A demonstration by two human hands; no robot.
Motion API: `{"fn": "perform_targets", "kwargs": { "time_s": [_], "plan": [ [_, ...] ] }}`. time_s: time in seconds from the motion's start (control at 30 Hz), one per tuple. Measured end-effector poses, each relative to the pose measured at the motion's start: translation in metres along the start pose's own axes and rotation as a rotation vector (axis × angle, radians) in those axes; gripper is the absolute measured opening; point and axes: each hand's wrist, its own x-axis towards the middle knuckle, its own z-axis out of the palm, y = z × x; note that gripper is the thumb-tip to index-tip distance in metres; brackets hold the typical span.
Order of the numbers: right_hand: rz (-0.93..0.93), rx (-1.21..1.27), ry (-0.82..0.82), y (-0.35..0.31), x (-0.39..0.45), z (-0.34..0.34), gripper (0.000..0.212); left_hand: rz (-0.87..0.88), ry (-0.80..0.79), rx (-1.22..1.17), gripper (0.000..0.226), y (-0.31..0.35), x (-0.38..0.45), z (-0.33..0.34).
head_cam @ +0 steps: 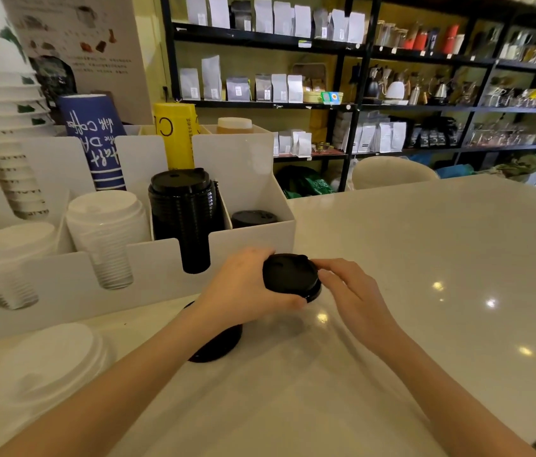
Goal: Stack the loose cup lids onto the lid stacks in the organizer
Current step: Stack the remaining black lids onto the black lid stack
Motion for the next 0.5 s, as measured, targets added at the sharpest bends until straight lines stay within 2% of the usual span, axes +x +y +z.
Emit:
{"fn": "perform_targets", "kwargs": {
  "time_s": [0.07, 0.33, 0.5],
  "plan": [
    [-0.045, 0.014, 0.029, -0.010, 0.009, -0.001, 0.033, 0.038, 0.044, -0.038, 0.056, 0.004, 0.000, -0.012],
    [-0.189, 0.071, 0.081, -0.051, 0.059, 0.006, 0.028, 0.067, 0.306, -0.048, 0.084, 0.003, 0.005, -0.063],
    [-0.293, 0.147, 0.062, -0.073, 0.091, 0.022, 0.028, 0.050, 0.423, -0.106, 0.085, -0.005, 0.009, -0.091]
  ]
}}
